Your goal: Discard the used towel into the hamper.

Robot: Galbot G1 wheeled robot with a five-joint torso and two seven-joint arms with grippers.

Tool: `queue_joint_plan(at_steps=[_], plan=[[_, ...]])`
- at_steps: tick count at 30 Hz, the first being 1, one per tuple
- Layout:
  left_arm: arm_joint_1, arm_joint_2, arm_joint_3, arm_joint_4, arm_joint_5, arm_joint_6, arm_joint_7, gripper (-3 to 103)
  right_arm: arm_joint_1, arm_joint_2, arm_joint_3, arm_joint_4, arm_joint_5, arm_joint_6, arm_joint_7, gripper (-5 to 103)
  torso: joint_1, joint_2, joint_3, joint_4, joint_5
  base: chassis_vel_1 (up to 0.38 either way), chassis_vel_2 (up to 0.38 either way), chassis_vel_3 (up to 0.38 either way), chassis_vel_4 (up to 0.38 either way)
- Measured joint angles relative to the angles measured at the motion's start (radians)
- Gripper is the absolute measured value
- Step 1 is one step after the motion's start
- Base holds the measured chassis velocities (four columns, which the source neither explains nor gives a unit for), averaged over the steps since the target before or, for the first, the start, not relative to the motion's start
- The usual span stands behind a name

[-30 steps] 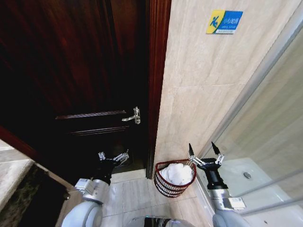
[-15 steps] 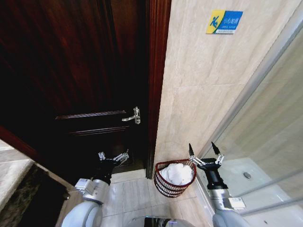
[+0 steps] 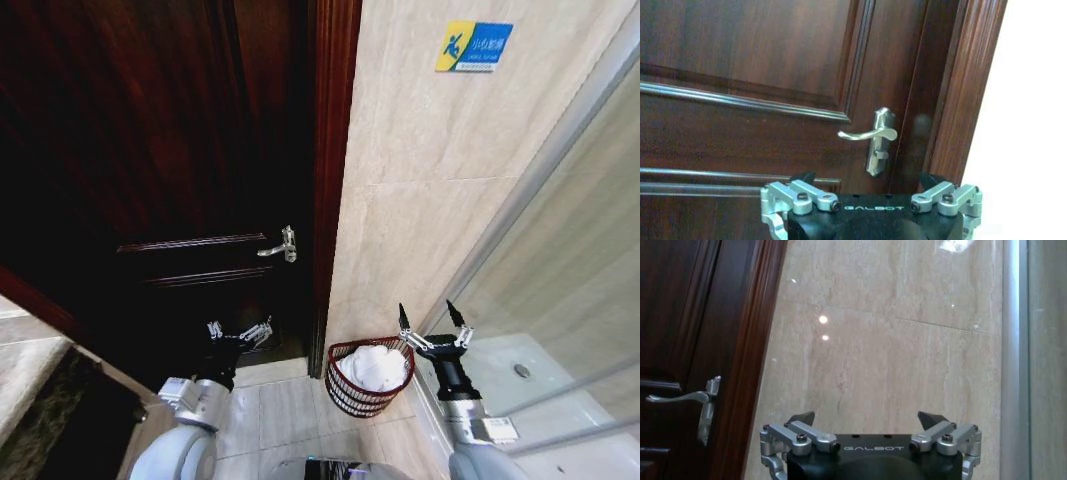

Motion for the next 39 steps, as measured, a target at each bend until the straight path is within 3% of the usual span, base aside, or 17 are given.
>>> queue_joint_plan(at_steps=[27, 39], plan=[[0.0, -0.001, 0.0, 0.0, 0.0, 0.0, 0.0, 100, 0.0, 0.0, 0.001, 0.0, 0.0, 0.0, 0.0, 100, 0.0, 0.0, 0.0, 0.0001, 0.0005, -0.119, -0.129, 0.123, 0.114], [0.0, 0.0, 0.0, 0.0, 0.0, 0.0, 0.0, 100, 0.0, 0.0, 0.0, 0.0, 0.0, 0.0, 0.0, 100, -0.002, -0.005, -0.002, 0.0001, -0.0001, 0.042, 0.036, -0.022, -0.009]])
